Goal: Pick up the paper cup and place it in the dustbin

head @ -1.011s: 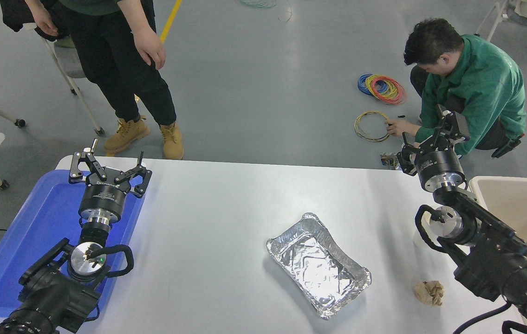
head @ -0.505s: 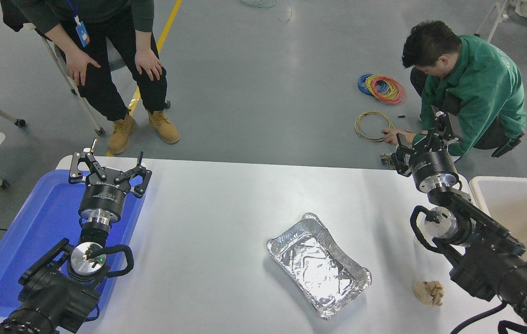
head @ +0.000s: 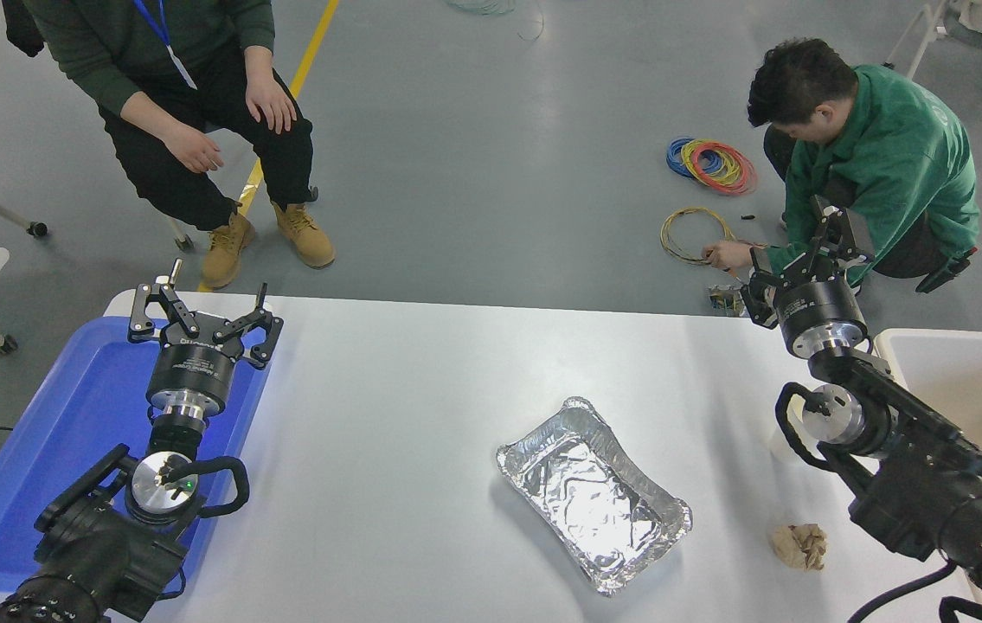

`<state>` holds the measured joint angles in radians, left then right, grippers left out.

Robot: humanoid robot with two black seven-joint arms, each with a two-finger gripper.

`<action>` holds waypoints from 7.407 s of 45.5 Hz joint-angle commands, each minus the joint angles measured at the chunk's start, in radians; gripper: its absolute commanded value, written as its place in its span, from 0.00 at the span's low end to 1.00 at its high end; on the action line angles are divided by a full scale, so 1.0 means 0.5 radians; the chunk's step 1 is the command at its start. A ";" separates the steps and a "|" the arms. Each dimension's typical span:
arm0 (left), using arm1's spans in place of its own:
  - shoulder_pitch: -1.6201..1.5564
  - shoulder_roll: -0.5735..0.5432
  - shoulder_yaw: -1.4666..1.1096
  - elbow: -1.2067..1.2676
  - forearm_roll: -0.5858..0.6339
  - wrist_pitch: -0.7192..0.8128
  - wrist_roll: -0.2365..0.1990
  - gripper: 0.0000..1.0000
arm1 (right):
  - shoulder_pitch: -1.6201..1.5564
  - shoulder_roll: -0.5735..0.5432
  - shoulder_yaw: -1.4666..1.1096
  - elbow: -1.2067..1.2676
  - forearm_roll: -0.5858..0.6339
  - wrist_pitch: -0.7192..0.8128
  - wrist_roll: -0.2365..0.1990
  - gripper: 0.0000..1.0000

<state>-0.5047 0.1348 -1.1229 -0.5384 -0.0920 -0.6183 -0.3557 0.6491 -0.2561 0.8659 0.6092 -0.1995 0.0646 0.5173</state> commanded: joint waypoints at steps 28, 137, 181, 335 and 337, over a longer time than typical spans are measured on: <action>-0.003 0.000 0.000 0.000 0.000 0.000 0.000 1.00 | 0.689 -0.804 -1.756 0.095 0.178 0.046 -0.010 1.00; 0.000 0.000 0.000 0.000 0.000 0.000 0.000 1.00 | 2.887 -0.279 -4.367 1.257 -0.390 1.442 -0.531 1.00; 0.000 0.000 0.000 0.000 0.000 0.000 0.000 1.00 | 2.074 -0.414 -4.235 0.463 -0.331 1.291 -0.525 1.00; 0.000 0.000 0.000 0.000 0.000 0.000 0.000 1.00 | 2.939 -0.856 -4.245 0.908 -0.865 1.113 -0.255 0.00; 0.000 0.000 0.000 0.000 0.000 -0.003 0.000 1.00 | 2.929 -0.853 -4.245 0.908 -0.865 1.113 -0.255 0.00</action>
<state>-0.5047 0.1349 -1.1229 -0.5384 -0.0921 -0.6194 -0.3559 2.0800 -0.6783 -1.2531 1.0549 -0.6279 0.5988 0.3896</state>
